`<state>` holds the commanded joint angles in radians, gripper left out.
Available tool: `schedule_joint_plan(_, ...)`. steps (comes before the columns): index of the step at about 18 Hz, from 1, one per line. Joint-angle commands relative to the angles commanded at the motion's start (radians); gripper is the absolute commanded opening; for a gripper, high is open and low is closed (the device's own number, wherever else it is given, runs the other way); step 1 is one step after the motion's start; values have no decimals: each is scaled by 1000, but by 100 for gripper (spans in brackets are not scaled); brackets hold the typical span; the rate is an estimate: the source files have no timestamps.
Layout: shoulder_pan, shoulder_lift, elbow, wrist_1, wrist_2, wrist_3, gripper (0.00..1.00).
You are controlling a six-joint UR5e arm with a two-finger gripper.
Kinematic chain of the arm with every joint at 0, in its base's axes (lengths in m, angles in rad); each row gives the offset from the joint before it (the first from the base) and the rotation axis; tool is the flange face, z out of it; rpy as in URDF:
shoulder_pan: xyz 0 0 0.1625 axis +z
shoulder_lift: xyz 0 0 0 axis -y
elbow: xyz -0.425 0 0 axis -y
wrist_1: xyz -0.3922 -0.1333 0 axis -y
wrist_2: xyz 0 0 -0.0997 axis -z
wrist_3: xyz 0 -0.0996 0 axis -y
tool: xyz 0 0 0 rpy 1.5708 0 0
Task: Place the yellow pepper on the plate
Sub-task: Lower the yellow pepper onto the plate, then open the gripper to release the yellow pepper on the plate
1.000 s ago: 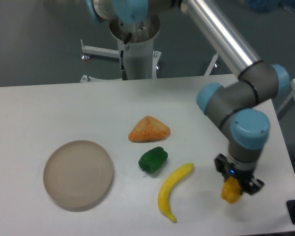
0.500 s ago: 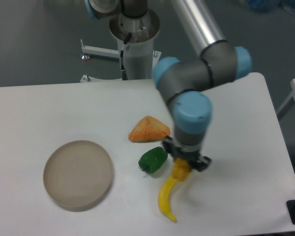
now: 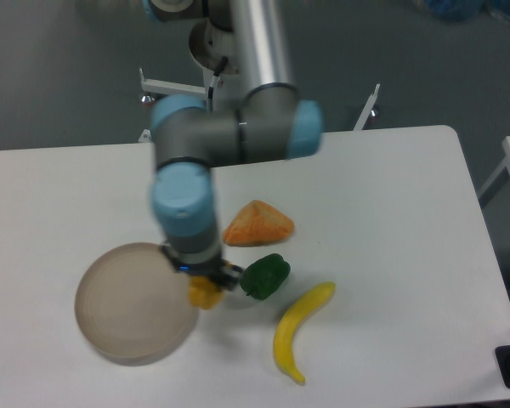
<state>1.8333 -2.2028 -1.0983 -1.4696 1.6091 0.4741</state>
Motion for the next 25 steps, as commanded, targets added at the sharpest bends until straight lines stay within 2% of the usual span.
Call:
schedule_joint_plan(8, -95, -41, -12, 11, 17, 17, 37)
schedule_joint_plan(20, -103, -83, -15, 20, 18, 43, 38)
schedule_joint_plan(25, -103, -95, -14, 23, 35, 60, 41)
